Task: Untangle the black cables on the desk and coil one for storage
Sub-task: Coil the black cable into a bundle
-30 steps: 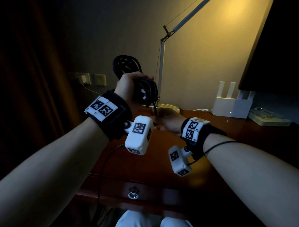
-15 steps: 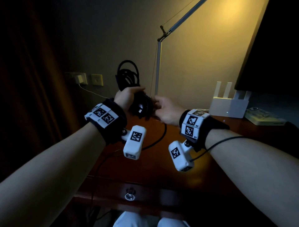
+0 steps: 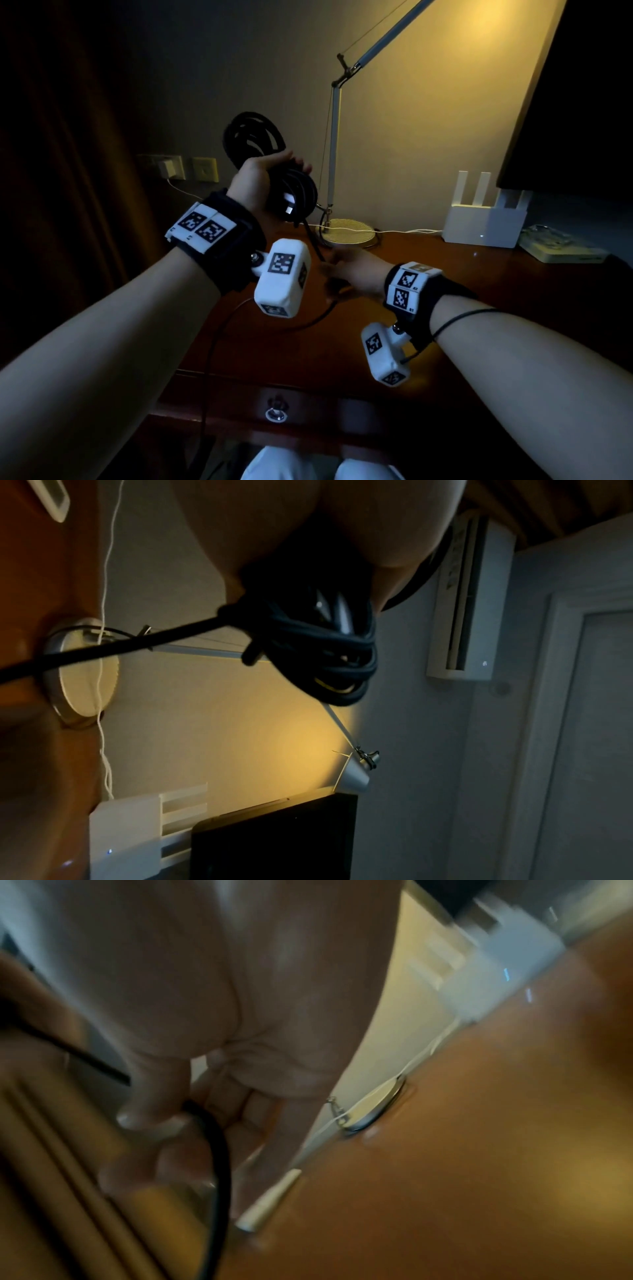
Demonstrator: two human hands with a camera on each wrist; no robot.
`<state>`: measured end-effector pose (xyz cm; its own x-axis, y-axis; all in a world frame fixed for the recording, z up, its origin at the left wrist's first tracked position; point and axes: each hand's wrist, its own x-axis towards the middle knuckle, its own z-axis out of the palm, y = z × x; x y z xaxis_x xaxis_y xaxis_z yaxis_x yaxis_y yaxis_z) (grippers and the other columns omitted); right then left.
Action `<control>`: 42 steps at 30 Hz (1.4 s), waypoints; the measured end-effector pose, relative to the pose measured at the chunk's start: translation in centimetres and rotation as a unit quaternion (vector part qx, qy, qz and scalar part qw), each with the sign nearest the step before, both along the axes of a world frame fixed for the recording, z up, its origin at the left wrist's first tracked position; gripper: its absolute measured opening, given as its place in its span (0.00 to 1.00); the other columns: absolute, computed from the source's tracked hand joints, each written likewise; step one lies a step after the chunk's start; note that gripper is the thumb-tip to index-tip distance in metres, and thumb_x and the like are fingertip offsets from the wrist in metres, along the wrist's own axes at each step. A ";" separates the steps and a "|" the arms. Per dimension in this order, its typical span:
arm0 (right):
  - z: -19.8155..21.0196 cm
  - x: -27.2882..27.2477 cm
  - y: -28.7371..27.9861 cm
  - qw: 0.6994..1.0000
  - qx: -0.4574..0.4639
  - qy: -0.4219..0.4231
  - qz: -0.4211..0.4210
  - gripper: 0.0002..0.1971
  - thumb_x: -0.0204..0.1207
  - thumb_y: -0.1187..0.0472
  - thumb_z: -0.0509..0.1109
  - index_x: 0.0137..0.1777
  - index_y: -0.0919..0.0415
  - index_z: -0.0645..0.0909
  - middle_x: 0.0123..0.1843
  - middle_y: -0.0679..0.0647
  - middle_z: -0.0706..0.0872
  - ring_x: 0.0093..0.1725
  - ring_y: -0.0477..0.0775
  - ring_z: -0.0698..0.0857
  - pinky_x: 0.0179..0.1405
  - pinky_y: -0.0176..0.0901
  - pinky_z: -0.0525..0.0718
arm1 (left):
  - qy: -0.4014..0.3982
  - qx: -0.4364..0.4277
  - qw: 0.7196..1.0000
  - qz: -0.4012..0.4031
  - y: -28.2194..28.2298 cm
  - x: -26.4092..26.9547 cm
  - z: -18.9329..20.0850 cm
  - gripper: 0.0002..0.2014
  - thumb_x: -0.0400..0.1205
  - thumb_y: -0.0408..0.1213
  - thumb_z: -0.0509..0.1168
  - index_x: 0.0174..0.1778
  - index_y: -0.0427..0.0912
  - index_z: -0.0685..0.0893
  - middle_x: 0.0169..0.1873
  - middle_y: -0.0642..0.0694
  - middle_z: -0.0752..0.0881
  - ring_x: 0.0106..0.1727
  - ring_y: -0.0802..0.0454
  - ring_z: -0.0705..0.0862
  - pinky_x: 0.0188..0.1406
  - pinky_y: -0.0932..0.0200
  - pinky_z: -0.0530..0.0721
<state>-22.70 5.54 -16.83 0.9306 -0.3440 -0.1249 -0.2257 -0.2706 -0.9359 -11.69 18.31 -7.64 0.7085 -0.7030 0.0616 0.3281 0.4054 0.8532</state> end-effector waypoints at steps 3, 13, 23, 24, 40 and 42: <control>-0.6 0.1 -0.6 0.999 -0.014 -0.022 -0.037 0.07 0.83 0.58 0.66 0.46 0.61 0.75 0.30 0.53 0.78 0.28 0.50 0.80 0.39 0.54 0.86 | -0.026 0.020 0.999 0.019 0.4 0.1 0.1 0.10 0.77 0.40 0.69 0.31 0.42 0.80 0.26 0.48 0.78 0.28 0.52 0.80 0.33 0.59 0.78; -1.3 -0.5 -0.4 0.997 -0.011 0.028 0.077 0.13 0.88 0.59 0.56 0.44 0.60 0.78 0.46 0.57 0.89 0.50 0.54 0.87 0.47 0.41 0.78 | -0.012 -0.016 0.992 0.121 -0.4 1.7 1.3 0.42 0.67 0.49 0.77 0.75 0.35 0.72 0.42 0.41 0.84 0.35 0.41 0.88 0.35 0.48 0.86; 2.9 -0.8 0.2 0.987 -0.161 -0.029 0.009 0.17 0.88 0.50 0.55 0.38 0.56 0.73 0.30 0.53 0.71 0.28 0.51 0.73 0.34 0.44 0.73 | -0.334 0.045 0.886 0.317 -1.5 2.4 -1.0 0.23 0.76 0.40 0.74 0.65 0.40 0.80 0.49 0.56 0.83 0.49 0.66 0.85 0.46 0.70 0.84; 3.9 -0.8 0.3 0.977 -0.212 -0.018 0.032 0.18 0.88 0.50 0.55 0.36 0.54 0.72 0.30 0.53 0.70 0.29 0.50 0.71 0.35 0.45 0.71 | -0.343 0.067 0.890 0.295 -1.4 2.3 -1.4 0.23 0.75 0.41 0.75 0.64 0.43 0.80 0.52 0.55 0.84 0.53 0.62 0.84 0.50 0.67 0.85; 7.2 -0.9 3.0 0.829 -0.507 -0.230 0.053 0.07 0.76 0.58 0.74 0.51 0.59 0.83 0.31 0.45 0.78 0.31 0.45 0.77 0.33 0.32 0.74 | -0.406 0.364 0.837 0.057 0.5 -0.5 -2.3 0.38 0.83 0.63 0.42 0.69 0.35 0.79 0.53 0.36 0.83 0.49 0.41 0.83 0.45 0.61 0.73; 7.3 -1.1 2.8 0.835 -0.481 -0.267 0.006 0.14 0.69 0.56 0.81 0.49 0.58 0.80 0.34 0.44 0.79 0.31 0.41 0.77 0.31 0.21 0.71 | -0.440 0.345 0.829 0.028 0.9 -0.7 -2.3 0.33 0.84 0.60 0.44 0.68 0.39 0.80 0.52 0.37 0.82 0.46 0.46 0.82 0.45 0.62 0.74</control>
